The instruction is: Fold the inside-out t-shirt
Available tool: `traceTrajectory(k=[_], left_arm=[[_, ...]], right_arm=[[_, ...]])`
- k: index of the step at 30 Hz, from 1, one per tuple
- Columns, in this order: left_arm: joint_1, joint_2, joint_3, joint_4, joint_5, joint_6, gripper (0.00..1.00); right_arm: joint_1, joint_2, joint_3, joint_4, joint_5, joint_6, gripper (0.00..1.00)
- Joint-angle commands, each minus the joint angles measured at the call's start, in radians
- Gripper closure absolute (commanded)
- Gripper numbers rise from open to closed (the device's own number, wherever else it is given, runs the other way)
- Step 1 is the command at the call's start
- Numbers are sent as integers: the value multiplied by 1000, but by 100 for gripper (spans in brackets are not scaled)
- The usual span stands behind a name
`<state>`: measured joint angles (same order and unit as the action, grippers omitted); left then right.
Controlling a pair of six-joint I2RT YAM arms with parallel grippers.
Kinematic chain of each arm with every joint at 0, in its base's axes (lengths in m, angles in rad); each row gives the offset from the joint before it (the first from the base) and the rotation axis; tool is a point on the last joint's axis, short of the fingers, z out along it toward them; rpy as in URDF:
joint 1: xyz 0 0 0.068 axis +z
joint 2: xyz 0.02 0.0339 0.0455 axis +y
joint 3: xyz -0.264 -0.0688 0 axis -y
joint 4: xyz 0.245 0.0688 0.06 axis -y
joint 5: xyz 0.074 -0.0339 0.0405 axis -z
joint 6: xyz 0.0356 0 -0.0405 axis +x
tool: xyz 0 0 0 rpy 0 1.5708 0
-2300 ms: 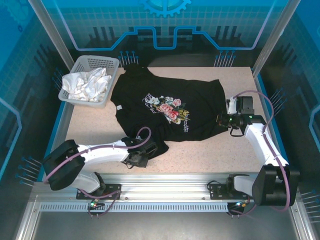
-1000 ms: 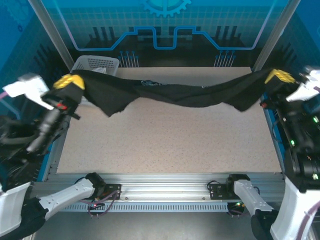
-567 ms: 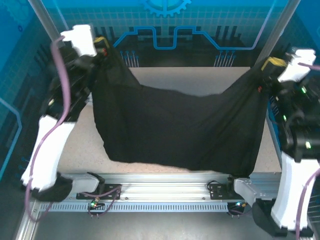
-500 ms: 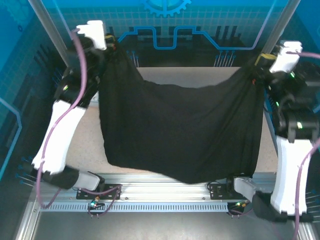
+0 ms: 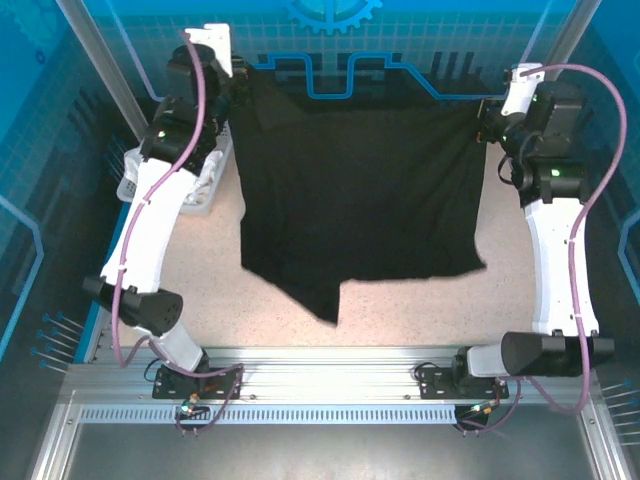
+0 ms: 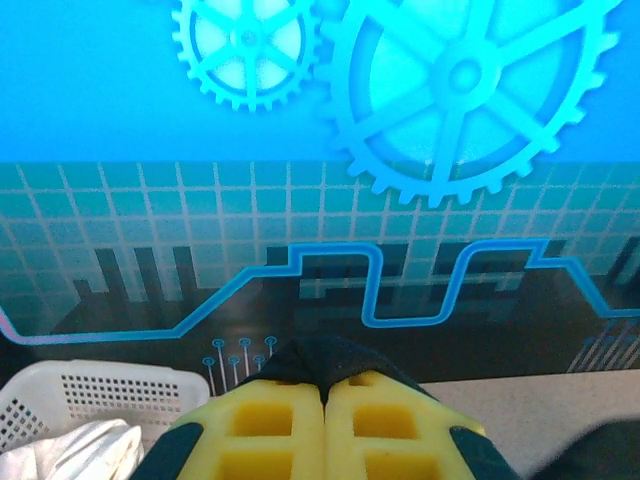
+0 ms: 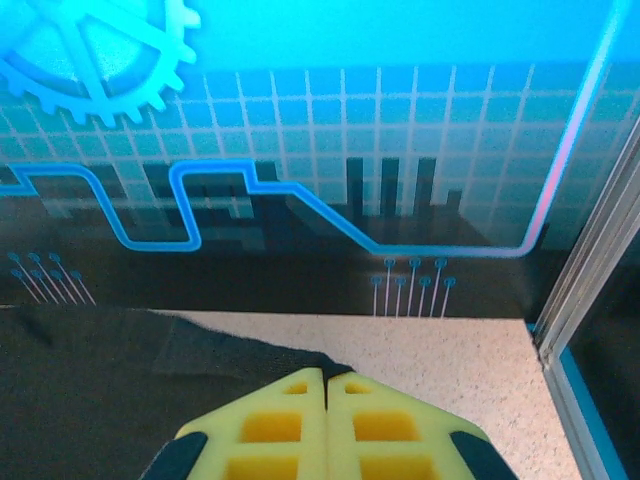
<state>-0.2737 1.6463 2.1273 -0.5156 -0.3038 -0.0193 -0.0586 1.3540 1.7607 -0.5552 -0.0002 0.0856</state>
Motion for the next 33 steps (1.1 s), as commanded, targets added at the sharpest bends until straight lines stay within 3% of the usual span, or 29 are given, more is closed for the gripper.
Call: traceTrajectory(k=[1, 8, 16, 24, 28, 33], left_arm=[[3, -210, -54, 84, 65, -14, 100], [-30, -537, -187, 158, 198, -91, 100], [-31, -657, -94, 171, 297, -128, 100], [-30, -457, 135, 79, 180, 5, 100], [-24, -301, 154, 94, 86, 87, 100], [18, -81, 102, 166, 79, 94, 100]], right_arm=[[-9, -131, 47, 16, 4, -25, 100], [-9, -364, 72, -45, 41, -27, 100], [-9, -454, 249, -132, 79, -56, 100], [-9, -396, 341, -155, 110, -109, 100], [-9, -343, 253, -106, 150, -154, 100], [-9, -275, -1, 94, 144, -195, 100]])
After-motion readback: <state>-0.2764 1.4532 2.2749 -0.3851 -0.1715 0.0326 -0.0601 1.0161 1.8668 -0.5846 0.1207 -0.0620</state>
